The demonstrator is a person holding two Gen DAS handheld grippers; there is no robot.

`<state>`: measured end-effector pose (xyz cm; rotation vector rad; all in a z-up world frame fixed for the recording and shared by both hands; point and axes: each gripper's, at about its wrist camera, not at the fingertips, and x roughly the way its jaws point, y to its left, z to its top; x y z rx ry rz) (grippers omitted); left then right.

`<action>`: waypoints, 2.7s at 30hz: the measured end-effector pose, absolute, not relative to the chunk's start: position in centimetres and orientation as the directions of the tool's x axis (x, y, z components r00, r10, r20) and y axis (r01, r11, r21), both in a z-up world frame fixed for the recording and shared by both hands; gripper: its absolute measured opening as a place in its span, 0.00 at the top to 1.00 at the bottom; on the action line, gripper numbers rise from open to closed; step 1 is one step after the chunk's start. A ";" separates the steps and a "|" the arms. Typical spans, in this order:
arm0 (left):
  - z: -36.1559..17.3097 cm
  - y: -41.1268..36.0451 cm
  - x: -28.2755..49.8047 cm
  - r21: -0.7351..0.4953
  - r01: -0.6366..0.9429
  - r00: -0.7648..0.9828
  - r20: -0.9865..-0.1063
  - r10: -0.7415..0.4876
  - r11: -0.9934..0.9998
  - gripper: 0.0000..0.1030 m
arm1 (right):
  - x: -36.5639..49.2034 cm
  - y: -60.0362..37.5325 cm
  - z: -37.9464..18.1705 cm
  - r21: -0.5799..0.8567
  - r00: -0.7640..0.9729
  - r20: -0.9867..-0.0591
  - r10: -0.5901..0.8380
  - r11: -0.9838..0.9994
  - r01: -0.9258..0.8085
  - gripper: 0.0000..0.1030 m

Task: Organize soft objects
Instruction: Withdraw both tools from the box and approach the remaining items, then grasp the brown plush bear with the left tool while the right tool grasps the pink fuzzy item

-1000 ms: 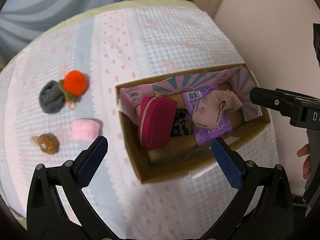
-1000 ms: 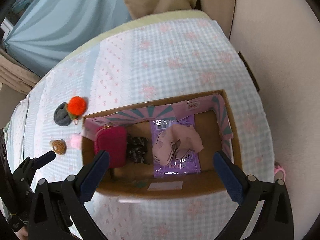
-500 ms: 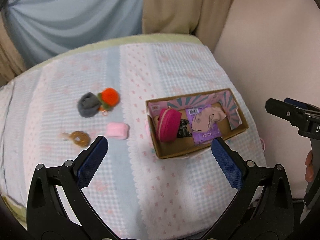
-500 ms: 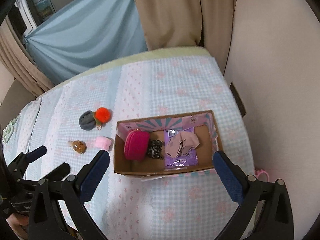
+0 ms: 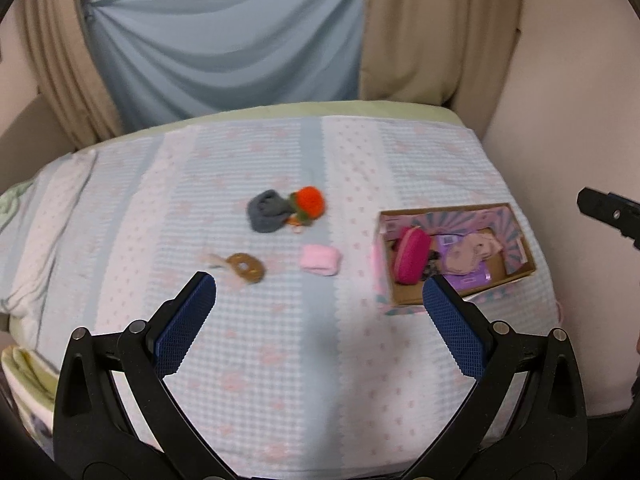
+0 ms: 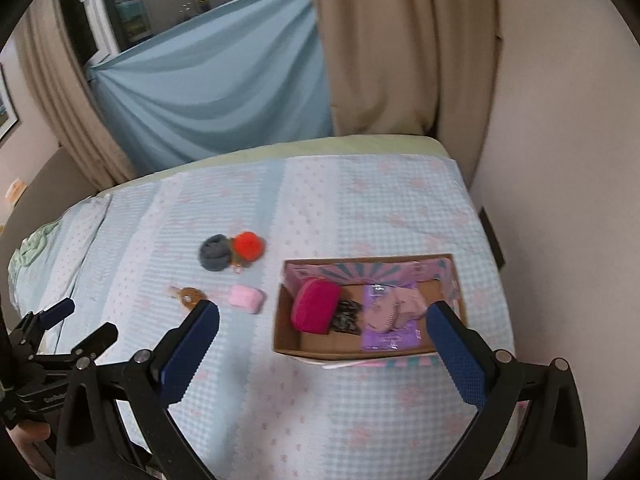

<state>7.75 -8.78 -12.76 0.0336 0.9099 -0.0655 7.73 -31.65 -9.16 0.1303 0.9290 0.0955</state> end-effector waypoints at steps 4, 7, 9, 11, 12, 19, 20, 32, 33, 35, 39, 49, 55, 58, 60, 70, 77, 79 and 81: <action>-13.2 -6.0 7.2 0.015 0.046 0.616 -0.788 -0.017 0.999 0.00 | 8.4 -28.2 -9.4 0.159 0.591 -0.788 0.169 0.985 -0.069 0.00; -13.7 -4.0 7.3 0.000 0.047 0.617 -0.786 -0.029 0.999 0.00 | 9.0 -25.5 -9.8 0.154 0.590 -0.788 0.174 0.984 -0.085 0.00; -14.3 -2.8 7.7 -0.005 0.062 0.615 -0.788 -0.042 0.998 0.00 | 9.3 -23.9 -10.1 0.156 0.586 -0.791 0.173 0.985 -0.080 0.00; -15.0 -1.4 8.3 0.002 0.092 0.608 -0.792 -0.055 0.996 0.00 | 9.9 -22.0 -10.8 0.158 0.579 -0.798 0.165 0.985 -0.062 0.00; -15.4 -0.8 8.7 0.007 0.108 0.604 -0.795 -0.060 0.994 0.00 | 10.1 -21.2 -11.0 0.158 0.578 -0.800 0.159 0.986 -0.053 0.00; -19.2 4.0 12.8 0.024 0.255 0.568 -0.813 -0.130 0.967 0.00 | 12.8 -14.9 -15.3 0.145 0.561 -0.822 0.100 0.989 0.036 0.00; -19.8 4.3 13.4 0.027 0.274 0.562 -0.816 -0.137 0.961 0.00 | 13.5 -14.0 -16.6 0.148 0.555 -0.827 0.094 0.988 0.054 0.00; -33.4 7.0 21.3 0.070 0.463 0.520 -0.829 -0.207 0.883 0.01 | 19.4 -7.8 -31.2 -0.006 0.510 -0.857 -0.069 0.992 0.124 0.00; -34.6 7.1 21.6 0.067 0.469 0.518 -0.828 -0.213 0.880 0.01 | 19.8 -7.8 -32.5 -0.007 0.505 -0.860 -0.074 0.991 0.134 0.00; -37.0 7.1 22.4 0.070 0.481 0.520 -0.826 -0.220 0.874 0.05 | 20.4 -7.9 -34.6 -0.005 0.497 -0.864 -0.083 0.988 0.156 0.00; -40.7 6.4 23.7 0.089 0.511 0.515 -0.828 -0.221 0.855 0.09 | 21.2 -7.7 -38.0 -0.004 0.495 -0.864 -0.093 0.984 0.177 0.00; -45.8 5.1 25.6 0.139 0.549 0.522 -0.827 -0.208 0.824 0.26 | 23.5 -6.7 -42.4 -0.048 0.509 -0.849 -0.141 0.980 0.191 0.00; -47.2 4.9 26.0 0.172 0.557 0.516 -0.838 -0.177 0.812 0.44 | 24.7 -6.8 -44.1 -0.056 0.491 -0.859 -0.148 0.979 0.198 0.26; -47.2 5.2 26.4 0.150 0.557 0.508 -0.839 -0.192 0.817 0.48 | 24.9 -6.9 -44.3 -0.071 0.489 -0.857 -0.161 0.978 0.197 0.38; -47.2 5.3 26.5 0.141 0.557 0.503 -0.841 -0.198 0.818 0.50 | 24.8 -7.1 -44.1 -0.061 0.497 -0.854 -0.155 0.978 0.201 0.44; -45.8 5.8 26.0 0.105 0.522 0.515 -0.830 -0.215 0.846 0.54 | 24.8 -6.9 -42.8 -0.048 0.534 -0.835 -0.136 0.983 0.176 0.79; -43.3 6.5 25.7 0.100 0.494 0.551 -0.804 -0.222 0.864 0.54 | 23.8 -7.2 -39.5 -0.008 0.570 -0.815 -0.109 0.984 0.177 0.79; -42.2 6.5 25.6 0.104 0.486 0.566 -0.794 -0.222 0.868 0.54 | 23.4 -7.1 -38.1 -0.002 0.585 -0.805 -0.103 0.985 0.171 0.79; -41.0 6.4 25.4 0.107 0.478 0.579 -0.785 -0.221 0.872 0.54 | 23.0 -7.1 -36.4 0.007 0.600 -0.795 -0.095 0.986 0.165 0.79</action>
